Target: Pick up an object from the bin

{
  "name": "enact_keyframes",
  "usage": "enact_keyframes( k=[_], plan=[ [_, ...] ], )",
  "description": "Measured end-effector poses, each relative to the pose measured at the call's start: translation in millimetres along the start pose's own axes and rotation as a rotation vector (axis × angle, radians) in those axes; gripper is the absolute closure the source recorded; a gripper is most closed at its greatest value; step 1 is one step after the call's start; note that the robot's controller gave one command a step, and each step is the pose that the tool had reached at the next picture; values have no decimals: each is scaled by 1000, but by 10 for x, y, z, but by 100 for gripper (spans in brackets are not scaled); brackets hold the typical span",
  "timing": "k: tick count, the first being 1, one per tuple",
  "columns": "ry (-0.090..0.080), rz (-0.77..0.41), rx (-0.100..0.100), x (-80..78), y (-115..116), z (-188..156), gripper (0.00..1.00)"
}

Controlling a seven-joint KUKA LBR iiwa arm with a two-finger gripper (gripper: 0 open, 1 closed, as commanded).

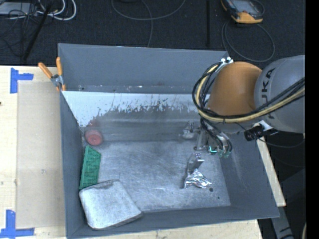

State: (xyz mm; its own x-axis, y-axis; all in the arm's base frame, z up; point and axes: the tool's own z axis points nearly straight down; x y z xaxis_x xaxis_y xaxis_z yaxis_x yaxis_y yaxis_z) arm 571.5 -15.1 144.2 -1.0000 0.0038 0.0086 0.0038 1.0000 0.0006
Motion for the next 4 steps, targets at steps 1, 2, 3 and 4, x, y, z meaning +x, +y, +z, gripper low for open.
enact_keyframes(
  k=[1,2,3,4],
  plan=[
    [-7,189,-2,614,-775,738,0],
    [-5,440,-2,981,-850,454,0],
    [-4,585,-3,980,-603,461,0],
    [-6,656,-4,914,-617,745,0]
  ],
)
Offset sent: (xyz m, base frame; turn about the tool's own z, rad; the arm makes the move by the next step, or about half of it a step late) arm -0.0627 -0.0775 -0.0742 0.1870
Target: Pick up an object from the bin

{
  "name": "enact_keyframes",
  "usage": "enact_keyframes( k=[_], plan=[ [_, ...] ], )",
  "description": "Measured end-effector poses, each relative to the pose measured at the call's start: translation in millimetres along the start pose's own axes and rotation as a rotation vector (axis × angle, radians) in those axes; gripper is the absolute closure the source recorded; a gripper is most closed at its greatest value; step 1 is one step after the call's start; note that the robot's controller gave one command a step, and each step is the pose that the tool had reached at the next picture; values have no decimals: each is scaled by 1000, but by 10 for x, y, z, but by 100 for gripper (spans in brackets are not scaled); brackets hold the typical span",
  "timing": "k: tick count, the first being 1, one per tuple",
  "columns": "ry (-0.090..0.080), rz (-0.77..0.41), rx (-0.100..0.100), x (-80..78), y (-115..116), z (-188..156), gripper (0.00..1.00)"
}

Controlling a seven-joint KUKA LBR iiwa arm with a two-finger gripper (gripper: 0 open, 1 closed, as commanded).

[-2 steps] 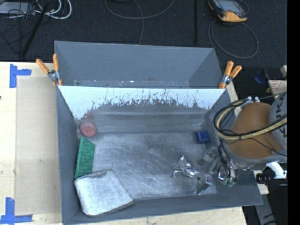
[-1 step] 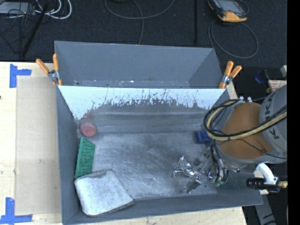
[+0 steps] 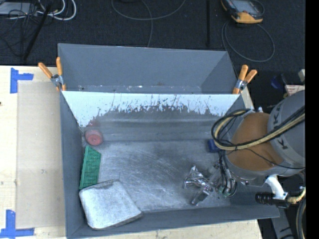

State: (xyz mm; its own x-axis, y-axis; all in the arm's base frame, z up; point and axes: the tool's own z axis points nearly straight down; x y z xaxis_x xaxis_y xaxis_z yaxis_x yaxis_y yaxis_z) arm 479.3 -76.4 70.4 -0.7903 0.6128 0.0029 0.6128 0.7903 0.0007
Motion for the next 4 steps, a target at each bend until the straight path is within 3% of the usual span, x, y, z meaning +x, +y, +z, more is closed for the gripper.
enact_keyframes(
  k=[1,2,3,4],
  plan=[
    [0,-3,1,1,1,-6,0],
    [-5,-4,-1,-15,7,-24,100],
    [-4,-9,-1,-18,9,-409,100],
    [-2,-14,0,-19,7,-523,100]
  ],
)
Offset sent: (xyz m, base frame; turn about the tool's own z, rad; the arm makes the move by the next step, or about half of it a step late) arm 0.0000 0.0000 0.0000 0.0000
